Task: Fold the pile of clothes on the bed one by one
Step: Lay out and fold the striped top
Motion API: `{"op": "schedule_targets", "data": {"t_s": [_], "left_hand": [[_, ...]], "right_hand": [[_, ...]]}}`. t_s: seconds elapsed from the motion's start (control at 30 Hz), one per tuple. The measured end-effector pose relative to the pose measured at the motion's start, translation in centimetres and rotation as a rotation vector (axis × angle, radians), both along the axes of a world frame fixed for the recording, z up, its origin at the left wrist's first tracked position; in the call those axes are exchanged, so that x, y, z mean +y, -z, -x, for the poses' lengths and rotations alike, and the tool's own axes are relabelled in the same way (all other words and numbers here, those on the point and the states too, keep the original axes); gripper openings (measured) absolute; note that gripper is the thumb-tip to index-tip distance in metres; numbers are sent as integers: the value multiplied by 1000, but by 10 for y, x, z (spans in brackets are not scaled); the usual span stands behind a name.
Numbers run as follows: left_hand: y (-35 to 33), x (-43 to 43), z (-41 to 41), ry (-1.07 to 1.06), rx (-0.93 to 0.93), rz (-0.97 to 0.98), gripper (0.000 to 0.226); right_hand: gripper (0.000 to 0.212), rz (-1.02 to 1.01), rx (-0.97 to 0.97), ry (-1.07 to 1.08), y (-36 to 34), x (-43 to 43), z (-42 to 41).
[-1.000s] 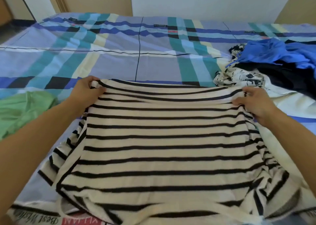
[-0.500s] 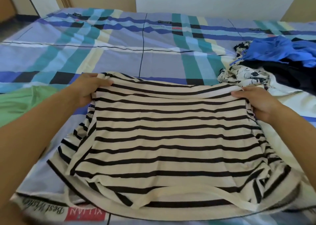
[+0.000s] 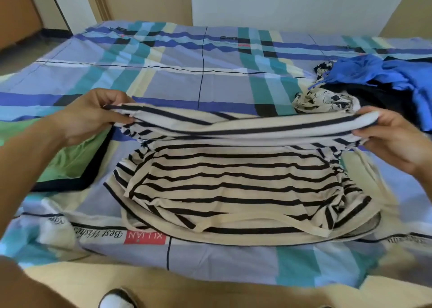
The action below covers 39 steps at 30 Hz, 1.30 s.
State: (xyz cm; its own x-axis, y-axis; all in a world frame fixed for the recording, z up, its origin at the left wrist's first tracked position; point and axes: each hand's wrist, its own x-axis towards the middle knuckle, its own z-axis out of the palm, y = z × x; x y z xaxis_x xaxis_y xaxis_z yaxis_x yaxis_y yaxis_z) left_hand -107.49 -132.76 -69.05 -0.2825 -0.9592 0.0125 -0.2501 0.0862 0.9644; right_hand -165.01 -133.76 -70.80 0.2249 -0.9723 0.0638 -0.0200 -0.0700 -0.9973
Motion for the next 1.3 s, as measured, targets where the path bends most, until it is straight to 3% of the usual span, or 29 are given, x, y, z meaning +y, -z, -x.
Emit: {"op": "schedule_targets", "data": {"t_s": [0.07, 0.2, 0.3, 0.37, 0.43, 0.5, 0.57, 0.63, 0.67, 0.73, 0.83, 0.93, 1.03, 1.17, 1.23, 1.3], "left_hand": [[-4, 15, -9, 104, -138, -9, 68], [-2, 37, -13, 327, -374, -90, 42], [-2, 51, 5, 530, -718, -196, 27], [-9, 59, 20, 613, -887, -381, 22], [-14, 65, 34, 523, -948, -434, 13], [-10, 65, 43, 331, -939, -166, 9], [3, 64, 59, 154, -862, 185, 13], [20, 57, 76, 120, -832, 359, 25], [30, 50, 82, 123, -883, 401, 40], [50, 36, 85, 99, -1056, 431, 60], [72, 21, 72, -2, -1156, 333, 54], [87, 14, 68, -14, -1145, 257, 45], [83, 1, 68, -66, -1103, 256, 54], [69, -20, 64, -210, -1087, 354, 57], [69, -27, 64, -260, -1162, 365, 66], [72, -30, 71, -248, -1281, 362, 70]], "right_hand": [[36, 2, 96, -93, -1, 15, 16], [57, -85, 450, -262, 10, 38, 39], [49, -253, 693, -446, 16, 51, 38], [48, -303, 755, -511, 8, 59, 23], [51, -196, 754, -383, -2, 65, 1], [47, 99, 708, -49, -3, 66, -21], [29, 320, 657, 160, 0, 68, -51], [19, 427, 762, 125, 12, 69, -74], [33, 451, 857, 64, 19, 69, -82], [59, 436, 1052, -15, 32, 63, -85], [82, 264, 1256, 31, 44, 49, -69], [68, 85, 1233, 57, 44, 39, -47], [44, 13, 1057, -35, 40, 35, -37], [52, 94, 993, 134, 43, 25, -28], [53, 100, 1016, 222, 48, 19, -23], [54, 3, 1031, 175, 47, 16, -18]]}}
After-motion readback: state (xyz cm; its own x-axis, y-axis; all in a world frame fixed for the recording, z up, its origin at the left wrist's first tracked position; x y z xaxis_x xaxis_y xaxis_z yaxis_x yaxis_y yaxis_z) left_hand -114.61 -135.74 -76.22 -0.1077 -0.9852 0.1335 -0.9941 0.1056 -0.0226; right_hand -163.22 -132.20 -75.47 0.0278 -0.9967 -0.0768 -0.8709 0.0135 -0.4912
